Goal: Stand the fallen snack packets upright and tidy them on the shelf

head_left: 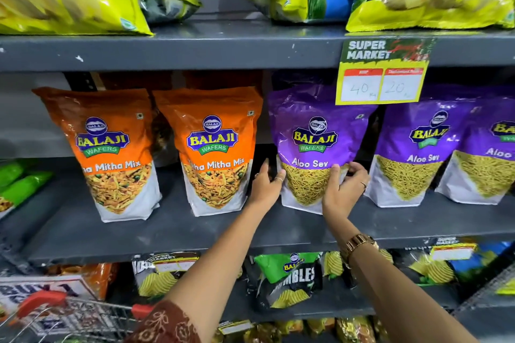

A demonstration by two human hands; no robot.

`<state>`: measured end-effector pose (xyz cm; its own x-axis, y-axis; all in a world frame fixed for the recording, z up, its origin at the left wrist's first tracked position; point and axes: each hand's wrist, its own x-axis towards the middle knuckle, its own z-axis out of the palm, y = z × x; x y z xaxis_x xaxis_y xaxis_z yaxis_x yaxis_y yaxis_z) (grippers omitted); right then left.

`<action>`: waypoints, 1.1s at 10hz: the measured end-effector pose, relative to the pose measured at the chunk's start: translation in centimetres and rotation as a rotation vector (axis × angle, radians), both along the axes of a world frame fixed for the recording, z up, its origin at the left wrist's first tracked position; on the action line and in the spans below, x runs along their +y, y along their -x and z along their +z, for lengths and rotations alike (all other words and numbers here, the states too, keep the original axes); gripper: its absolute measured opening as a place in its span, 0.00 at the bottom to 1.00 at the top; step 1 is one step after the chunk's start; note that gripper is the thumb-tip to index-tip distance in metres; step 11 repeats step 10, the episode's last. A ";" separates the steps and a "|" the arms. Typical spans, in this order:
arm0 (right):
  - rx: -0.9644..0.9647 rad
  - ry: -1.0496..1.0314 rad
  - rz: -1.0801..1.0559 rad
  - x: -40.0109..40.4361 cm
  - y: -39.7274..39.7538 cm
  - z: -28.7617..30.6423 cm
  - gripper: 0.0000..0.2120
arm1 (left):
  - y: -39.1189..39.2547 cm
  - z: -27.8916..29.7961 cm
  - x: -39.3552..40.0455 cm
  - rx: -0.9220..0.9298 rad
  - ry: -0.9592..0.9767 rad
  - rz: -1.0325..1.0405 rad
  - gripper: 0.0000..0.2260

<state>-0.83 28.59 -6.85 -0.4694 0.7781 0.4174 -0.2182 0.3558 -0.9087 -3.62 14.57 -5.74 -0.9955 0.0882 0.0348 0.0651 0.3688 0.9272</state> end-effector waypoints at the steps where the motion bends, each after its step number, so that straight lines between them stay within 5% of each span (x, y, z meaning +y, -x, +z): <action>1: 0.011 0.020 0.045 0.5 0.1 -0.1 0.16 | 0.0 0.0 0.7 -0.013 -0.083 -0.022 0.23; 6: -0.069 0.093 0.219 3.1 1.5 -0.4 0.14 | -1.8 -0.3 2.6 -0.003 -0.124 0.058 0.21; 11: -0.067 -0.001 0.057 2.5 0.5 0.0 0.19 | -1.8 -0.7 1.7 0.117 -0.190 0.155 0.21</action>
